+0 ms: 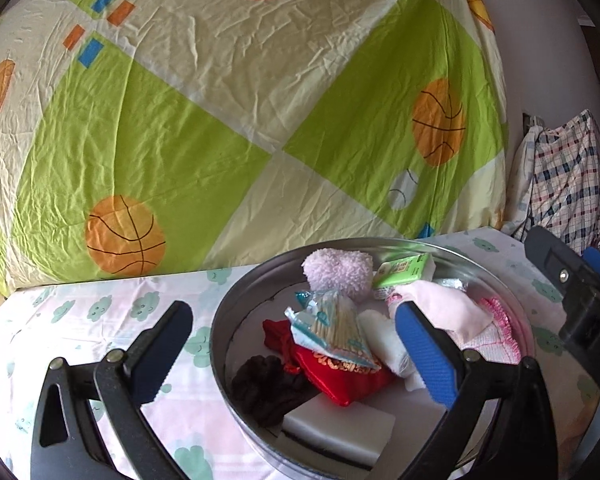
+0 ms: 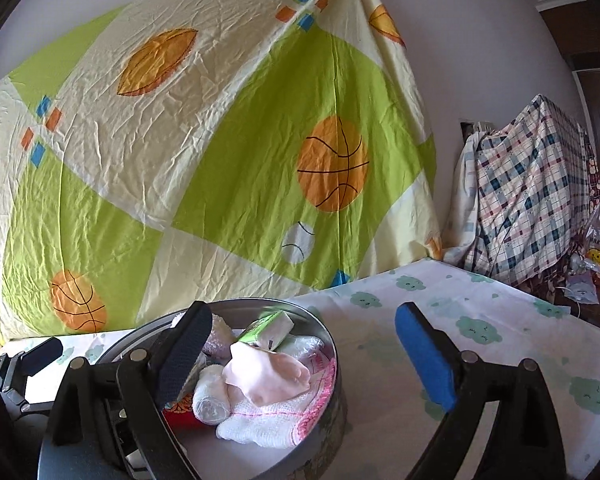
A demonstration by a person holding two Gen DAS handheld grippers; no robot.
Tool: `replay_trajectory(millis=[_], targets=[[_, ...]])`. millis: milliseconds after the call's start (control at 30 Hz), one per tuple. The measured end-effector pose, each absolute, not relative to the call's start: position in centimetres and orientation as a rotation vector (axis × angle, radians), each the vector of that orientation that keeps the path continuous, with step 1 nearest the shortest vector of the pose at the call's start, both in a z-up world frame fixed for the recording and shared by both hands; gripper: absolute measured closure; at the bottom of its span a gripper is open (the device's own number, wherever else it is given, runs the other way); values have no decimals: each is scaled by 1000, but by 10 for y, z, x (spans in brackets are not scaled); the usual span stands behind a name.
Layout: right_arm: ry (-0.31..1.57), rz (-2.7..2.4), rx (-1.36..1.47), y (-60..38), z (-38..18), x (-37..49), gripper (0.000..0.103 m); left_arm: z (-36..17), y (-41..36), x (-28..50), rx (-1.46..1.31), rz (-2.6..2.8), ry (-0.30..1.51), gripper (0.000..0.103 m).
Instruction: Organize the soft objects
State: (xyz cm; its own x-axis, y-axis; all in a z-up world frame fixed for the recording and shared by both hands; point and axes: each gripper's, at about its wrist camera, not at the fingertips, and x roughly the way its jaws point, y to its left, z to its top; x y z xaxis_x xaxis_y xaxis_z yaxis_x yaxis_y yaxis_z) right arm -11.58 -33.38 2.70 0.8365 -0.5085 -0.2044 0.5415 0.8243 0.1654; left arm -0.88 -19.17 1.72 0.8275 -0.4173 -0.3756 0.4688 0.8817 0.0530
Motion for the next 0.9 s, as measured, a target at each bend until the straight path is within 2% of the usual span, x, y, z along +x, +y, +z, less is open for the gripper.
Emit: replay_trajectory(millis=[633, 733, 900], targets=[[58, -617, 107, -286, 27, -156, 7, 13, -159, -43, 107, -474, 306, 0], [12, -636, 100, -282, 28, -164, 1, 14, -158, -50, 115, -466, 290, 0], [-23, -654, 103, -280, 30, -172, 1, 15, -149, -56, 97, -454, 289, 0]])
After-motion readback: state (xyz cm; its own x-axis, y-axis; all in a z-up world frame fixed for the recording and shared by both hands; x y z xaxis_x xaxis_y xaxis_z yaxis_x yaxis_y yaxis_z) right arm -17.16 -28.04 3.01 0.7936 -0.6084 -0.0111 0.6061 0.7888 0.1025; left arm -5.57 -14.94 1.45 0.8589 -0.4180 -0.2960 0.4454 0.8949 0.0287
